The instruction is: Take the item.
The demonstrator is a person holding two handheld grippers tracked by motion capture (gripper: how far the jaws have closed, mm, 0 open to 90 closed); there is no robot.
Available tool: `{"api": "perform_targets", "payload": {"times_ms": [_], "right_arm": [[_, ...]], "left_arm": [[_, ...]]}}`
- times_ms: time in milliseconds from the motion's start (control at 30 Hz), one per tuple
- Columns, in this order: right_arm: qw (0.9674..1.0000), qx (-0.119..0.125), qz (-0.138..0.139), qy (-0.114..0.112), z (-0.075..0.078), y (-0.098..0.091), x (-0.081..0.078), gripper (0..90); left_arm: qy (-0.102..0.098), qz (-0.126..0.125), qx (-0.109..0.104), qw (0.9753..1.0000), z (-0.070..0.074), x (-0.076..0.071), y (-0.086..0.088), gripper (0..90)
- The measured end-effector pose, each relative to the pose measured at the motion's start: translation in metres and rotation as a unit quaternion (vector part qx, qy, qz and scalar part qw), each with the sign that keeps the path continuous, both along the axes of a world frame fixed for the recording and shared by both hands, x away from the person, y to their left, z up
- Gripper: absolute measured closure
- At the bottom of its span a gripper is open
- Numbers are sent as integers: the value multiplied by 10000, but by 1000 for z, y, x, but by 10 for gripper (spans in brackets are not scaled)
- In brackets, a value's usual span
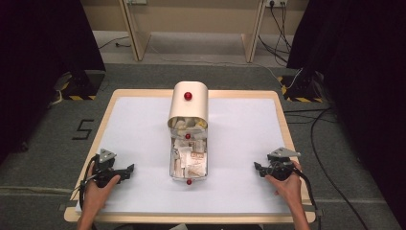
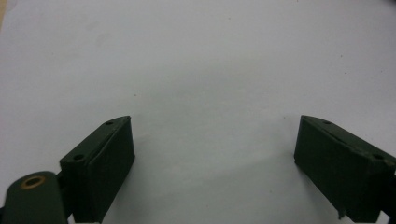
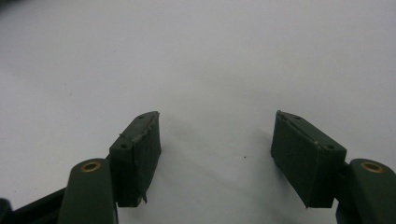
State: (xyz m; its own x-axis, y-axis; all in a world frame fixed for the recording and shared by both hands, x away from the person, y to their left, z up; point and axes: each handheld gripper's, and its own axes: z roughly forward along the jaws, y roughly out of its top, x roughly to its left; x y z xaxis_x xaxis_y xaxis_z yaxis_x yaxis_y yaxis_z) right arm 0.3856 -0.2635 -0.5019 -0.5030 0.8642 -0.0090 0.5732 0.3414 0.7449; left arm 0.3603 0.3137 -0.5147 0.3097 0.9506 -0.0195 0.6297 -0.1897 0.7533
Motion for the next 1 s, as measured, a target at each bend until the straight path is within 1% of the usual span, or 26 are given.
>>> {"api": "perform_targets", "payload": {"times_ms": [300, 367, 467, 600, 667, 767, 800, 1000], "right_arm": [[10000, 14, -39, 13, 1, 1, 0, 337], [10000, -21, -39, 5, 1, 1, 0, 347], [10000, 4, -55, 14, 4, 1, -1, 360], [9999, 55, -59, -93, 10, 2, -2, 364], [9997, 112, -1, -195, 17, 7, -4, 366], [9995, 108, 91, -294, 23, 13, -7, 368], [9995, 108, 91, -294, 23, 13, -7, 368], [9980, 239, 344, -466, 36, 28, -14, 399]], "left_arm": [[3, 0, -1, 10000, 0, 0, 0, 113], [2, 0, -2, 10000, 0, 0, 0, 113], [-2, 4, -11, 10000, 0, 0, 0, 113], [2, 0, -2, 10000, 0, 0, 0, 113], [-2, 4, -8, 10000, 0, 0, 0, 113], [-2, 5, -10, 10000, 0, 0, 0, 113], [-2, 5, -10, 10000, 0, 0, 0, 113], [-2, 4, -9, 10000, 0, 0, 0, 113]]}}
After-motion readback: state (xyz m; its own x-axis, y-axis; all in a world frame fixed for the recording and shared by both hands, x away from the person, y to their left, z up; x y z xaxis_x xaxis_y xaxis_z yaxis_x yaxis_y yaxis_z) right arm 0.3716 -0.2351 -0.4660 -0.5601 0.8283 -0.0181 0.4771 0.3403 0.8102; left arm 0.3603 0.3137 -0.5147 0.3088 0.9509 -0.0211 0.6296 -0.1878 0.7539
